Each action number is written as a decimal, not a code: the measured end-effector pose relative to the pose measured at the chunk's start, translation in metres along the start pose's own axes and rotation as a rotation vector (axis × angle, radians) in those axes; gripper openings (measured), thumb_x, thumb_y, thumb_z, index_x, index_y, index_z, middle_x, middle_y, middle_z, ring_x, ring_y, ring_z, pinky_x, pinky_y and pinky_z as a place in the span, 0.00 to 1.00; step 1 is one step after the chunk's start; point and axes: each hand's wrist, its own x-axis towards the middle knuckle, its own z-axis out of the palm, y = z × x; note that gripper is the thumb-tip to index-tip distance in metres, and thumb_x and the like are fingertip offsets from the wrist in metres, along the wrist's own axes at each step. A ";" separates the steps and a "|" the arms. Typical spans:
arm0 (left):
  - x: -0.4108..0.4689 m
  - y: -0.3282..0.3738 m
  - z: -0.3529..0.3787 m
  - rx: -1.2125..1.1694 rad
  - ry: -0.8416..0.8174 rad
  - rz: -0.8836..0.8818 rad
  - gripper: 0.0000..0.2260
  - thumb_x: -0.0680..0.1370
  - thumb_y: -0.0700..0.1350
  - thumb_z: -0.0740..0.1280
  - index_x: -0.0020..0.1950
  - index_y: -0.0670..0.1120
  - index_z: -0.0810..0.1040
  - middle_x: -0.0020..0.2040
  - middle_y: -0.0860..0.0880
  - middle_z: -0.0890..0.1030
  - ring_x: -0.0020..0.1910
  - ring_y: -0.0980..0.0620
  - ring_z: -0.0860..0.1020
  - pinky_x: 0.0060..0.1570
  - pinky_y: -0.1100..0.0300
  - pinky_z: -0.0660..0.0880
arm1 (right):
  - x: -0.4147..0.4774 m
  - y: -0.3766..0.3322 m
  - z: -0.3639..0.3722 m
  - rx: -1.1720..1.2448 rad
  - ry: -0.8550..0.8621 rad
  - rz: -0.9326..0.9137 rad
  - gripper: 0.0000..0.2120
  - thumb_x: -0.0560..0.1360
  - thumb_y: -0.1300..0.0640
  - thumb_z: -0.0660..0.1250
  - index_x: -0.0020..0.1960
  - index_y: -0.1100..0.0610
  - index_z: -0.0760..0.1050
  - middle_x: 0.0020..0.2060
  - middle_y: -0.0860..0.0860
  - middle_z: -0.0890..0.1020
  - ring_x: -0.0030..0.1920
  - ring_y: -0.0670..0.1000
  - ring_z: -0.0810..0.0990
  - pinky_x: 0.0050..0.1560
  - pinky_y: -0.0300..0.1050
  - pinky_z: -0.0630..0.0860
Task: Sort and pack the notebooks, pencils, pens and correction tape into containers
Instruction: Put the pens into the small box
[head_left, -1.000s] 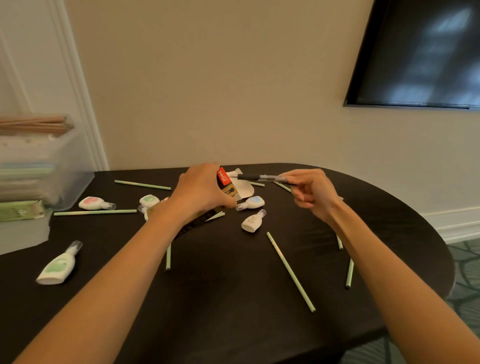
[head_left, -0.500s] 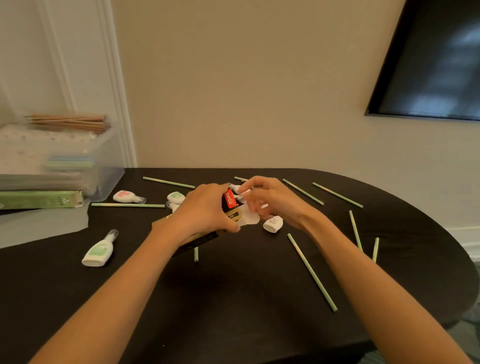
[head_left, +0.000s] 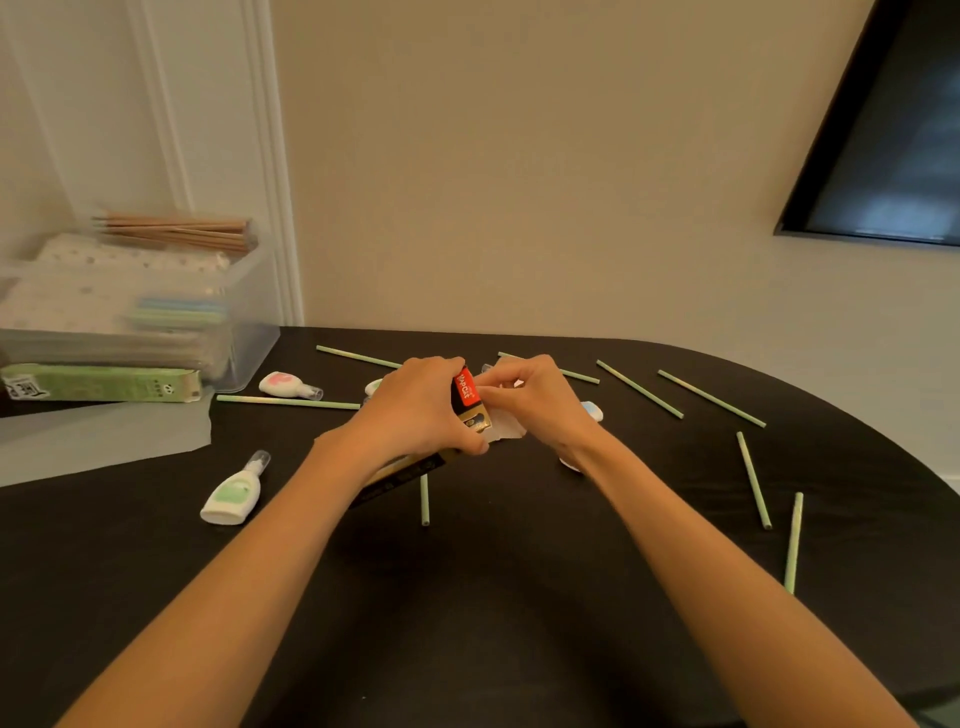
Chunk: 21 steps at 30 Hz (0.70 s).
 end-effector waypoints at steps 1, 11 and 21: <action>0.004 -0.002 0.001 0.004 -0.010 -0.012 0.41 0.68 0.53 0.74 0.74 0.45 0.59 0.69 0.47 0.69 0.68 0.48 0.66 0.63 0.54 0.66 | 0.004 0.001 0.000 -0.016 -0.025 0.016 0.06 0.74 0.60 0.68 0.48 0.55 0.82 0.46 0.56 0.81 0.48 0.54 0.75 0.52 0.49 0.72; 0.058 -0.015 0.010 0.009 0.028 -0.162 0.37 0.68 0.54 0.74 0.72 0.43 0.62 0.68 0.46 0.70 0.67 0.46 0.67 0.62 0.52 0.68 | 0.068 0.099 -0.049 -0.078 0.334 0.506 0.09 0.74 0.65 0.62 0.45 0.63 0.81 0.43 0.57 0.82 0.41 0.49 0.75 0.45 0.43 0.76; 0.102 -0.021 0.021 -0.004 0.039 -0.153 0.37 0.70 0.53 0.73 0.73 0.44 0.60 0.70 0.46 0.68 0.69 0.46 0.66 0.64 0.51 0.67 | 0.108 0.155 -0.037 -0.832 0.104 0.641 0.16 0.77 0.51 0.64 0.59 0.60 0.73 0.61 0.58 0.73 0.65 0.58 0.67 0.62 0.50 0.66</action>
